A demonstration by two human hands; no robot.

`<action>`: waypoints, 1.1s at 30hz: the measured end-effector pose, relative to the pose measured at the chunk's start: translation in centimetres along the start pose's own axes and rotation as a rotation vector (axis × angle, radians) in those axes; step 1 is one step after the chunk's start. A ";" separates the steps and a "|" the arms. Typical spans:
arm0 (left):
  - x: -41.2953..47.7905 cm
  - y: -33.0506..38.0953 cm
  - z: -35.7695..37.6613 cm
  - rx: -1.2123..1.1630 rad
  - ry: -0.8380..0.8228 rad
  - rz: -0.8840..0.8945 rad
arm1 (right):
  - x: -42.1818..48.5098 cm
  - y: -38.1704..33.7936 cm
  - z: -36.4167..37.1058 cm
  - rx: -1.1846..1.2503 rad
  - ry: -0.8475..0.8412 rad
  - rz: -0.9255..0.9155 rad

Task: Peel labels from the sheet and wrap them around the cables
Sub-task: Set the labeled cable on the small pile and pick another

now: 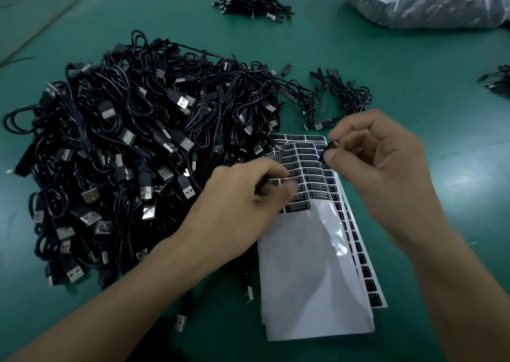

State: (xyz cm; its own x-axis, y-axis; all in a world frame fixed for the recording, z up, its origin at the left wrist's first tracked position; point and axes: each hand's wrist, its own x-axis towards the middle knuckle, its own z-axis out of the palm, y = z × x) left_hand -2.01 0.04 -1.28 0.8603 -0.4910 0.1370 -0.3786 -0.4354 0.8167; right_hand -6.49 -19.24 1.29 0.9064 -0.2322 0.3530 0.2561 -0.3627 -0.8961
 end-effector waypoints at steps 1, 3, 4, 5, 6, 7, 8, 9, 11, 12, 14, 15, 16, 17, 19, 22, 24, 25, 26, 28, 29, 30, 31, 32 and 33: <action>0.1 0.1 -0.1 -0.056 0.026 0.002 | 0.3 -0.2 0.1 -0.018 -0.032 -0.006; 0.2 0.2 -0.2 -0.144 0.059 -0.014 | 1.0 -0.4 0.5 -0.052 -0.102 -0.020; 0.3 0.2 -0.4 -0.186 0.063 -0.031 | 1.3 -0.4 0.8 -0.064 -0.126 -0.024; 0.3 0.2 -0.5 -0.230 0.067 -0.051 | 1.6 -0.4 1.0 -0.071 -0.141 -0.022; 0.4 0.3 -0.6 -0.277 0.068 -0.071 | 1.8 -0.4 1.3 -0.075 -0.152 -0.015; 0.5 0.2 -0.8 -0.323 0.062 -0.092 | 1.9 -0.3 1.5 -0.079 -0.165 -0.004; 0.5 0.2 -1.0 -0.364 0.053 -0.114 | 1.9 -0.2 1.7 -0.085 -0.181 0.010; 0.6 0.2 -1.1 -0.392 0.044 -0.137 | 1.7 0.0 1.8 -0.084 -0.199 0.028; 0.8 0.1 -1.2 -0.399 0.031 -0.166 | 1.3 0.4 1.9 -0.042 -0.217 0.082; 0.8 0.1 -1.2 -0.393 0.025 -0.164 | 1.0 0.6 1.9 -0.019 -0.215 0.108; 0.8 0.2 -1.1 -0.370 0.022 -0.148 | 0.7 0.9 1.8 0.016 -0.214 0.149; 0.8 0.2 -1.1 -0.359 0.027 -0.142 | 0.6 1.0 1.7 0.030 -0.220 0.163; 0.8 0.2 -1.1 -0.355 0.035 -0.139 | 0.5 1.1 1.7 0.038 -0.230 0.170; 0.8 0.2 -1.1 -0.359 0.044 -0.140 | 0.4 1.1 1.6 0.041 -0.244 0.170; 0.8 0.3 -1.1 -0.376 0.068 -0.148 | 0.2 1.0 1.7 0.048 -0.266 0.162; 0.8 0.4 -1.1 -0.387 0.082 -0.150 | 0.1 0.8 1.8 0.075 -0.280 0.142; 0.8 0.5 -1.0 -0.390 0.088 -0.137 | 0.1 0.7 1.9 0.054 -0.286 0.129; 0.8 0.5 -0.9 -0.396 0.094 -0.131 | 0.1 0.7 2.0 0.036 -0.290 0.126; 0.8 0.5 -0.9 -0.401 0.095 -0.120 | 0.1 0.7 2.0 0.019 -0.294 0.127; 0.8 0.5 -0.9 -0.410 0.076 -0.089 | 0.0 0.7 2.1 -0.003 -0.301 0.126; 0.7 0.5 -0.9 -0.410 0.068 -0.076 | 0.0 0.7 2.1 -0.010 -0.302 0.122; 0.7 0.4 -0.9 -0.405 0.061 -0.067 | -0.1 0.7 2.1 -0.014 -0.302 0.117; 0.8 0.3 -1.0 -0.398 0.057 -0.064 | -0.1 0.8 2.1 -0.015 -0.303 0.114; 0.8 0.3 -1.0 -0.392 0.055 -0.064 | -0.1 0.8 2.1 -0.012 -0.307 0.111; 0.8 0.3 -1.0 -0.385 0.054 -0.067 | -0.1 0.8 2.1 -0.008 -0.309 0.108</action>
State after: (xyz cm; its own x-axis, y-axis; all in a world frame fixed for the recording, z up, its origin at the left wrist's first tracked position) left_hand -1.08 0.31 -0.35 0.8992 -0.4266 0.0974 -0.1743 -0.1450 0.9740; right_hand -5.69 -17.62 -0.01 0.9876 0.0148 0.1562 0.1511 -0.3579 -0.9215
